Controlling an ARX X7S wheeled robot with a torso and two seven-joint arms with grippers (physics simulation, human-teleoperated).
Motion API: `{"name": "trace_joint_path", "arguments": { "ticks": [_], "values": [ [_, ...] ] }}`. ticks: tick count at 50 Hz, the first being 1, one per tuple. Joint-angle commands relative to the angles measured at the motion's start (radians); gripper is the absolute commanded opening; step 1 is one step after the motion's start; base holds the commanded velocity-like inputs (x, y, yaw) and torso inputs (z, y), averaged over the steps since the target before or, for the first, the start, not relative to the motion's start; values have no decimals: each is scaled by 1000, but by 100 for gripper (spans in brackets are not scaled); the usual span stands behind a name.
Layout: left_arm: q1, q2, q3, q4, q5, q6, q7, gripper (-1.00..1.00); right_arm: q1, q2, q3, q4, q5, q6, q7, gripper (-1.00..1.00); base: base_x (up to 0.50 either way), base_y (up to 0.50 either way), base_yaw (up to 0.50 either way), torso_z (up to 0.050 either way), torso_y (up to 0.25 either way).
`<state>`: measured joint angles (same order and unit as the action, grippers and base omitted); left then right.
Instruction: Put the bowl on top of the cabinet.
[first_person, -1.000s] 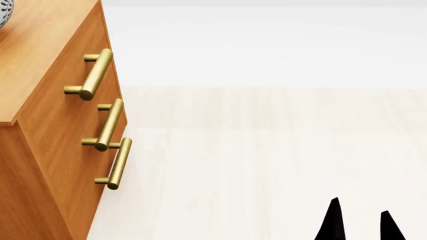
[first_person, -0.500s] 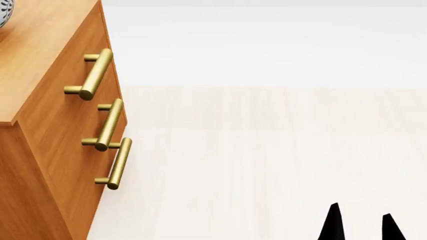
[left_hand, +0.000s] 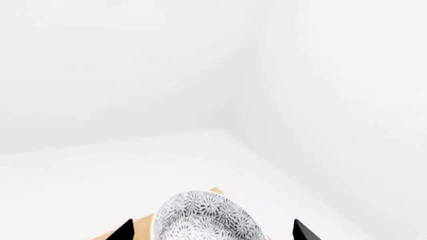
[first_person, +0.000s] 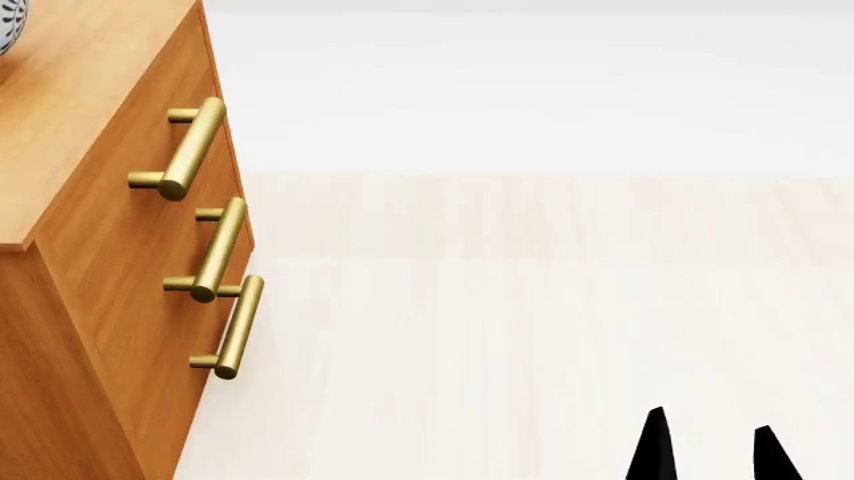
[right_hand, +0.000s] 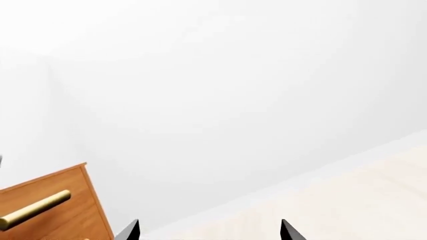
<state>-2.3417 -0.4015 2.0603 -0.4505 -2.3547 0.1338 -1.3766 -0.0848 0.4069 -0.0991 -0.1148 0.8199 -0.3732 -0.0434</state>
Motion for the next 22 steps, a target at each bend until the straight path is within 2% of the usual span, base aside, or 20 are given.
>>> {"name": "trace_joint_path", "arguments": {
  "ticks": [1, 9, 22],
  "values": [
    [-11, -11, -86, 130, 188, -42, -72, 100, 2, -2, -10, -2, -14, 2, 3, 100, 0, 0, 0, 0, 0],
    [-1, -34, -210, 281, 328, -94, -149, 100, -11, 0, -5, -17, -20, -6, 10, 100, 0, 0, 0, 0, 0],
    [26, -33, -238, 431, 388, -85, -177, 100, -21, 0, -8, -30, -31, -14, 13, 100, 0, 0, 0, 0, 0]
  ]
}}
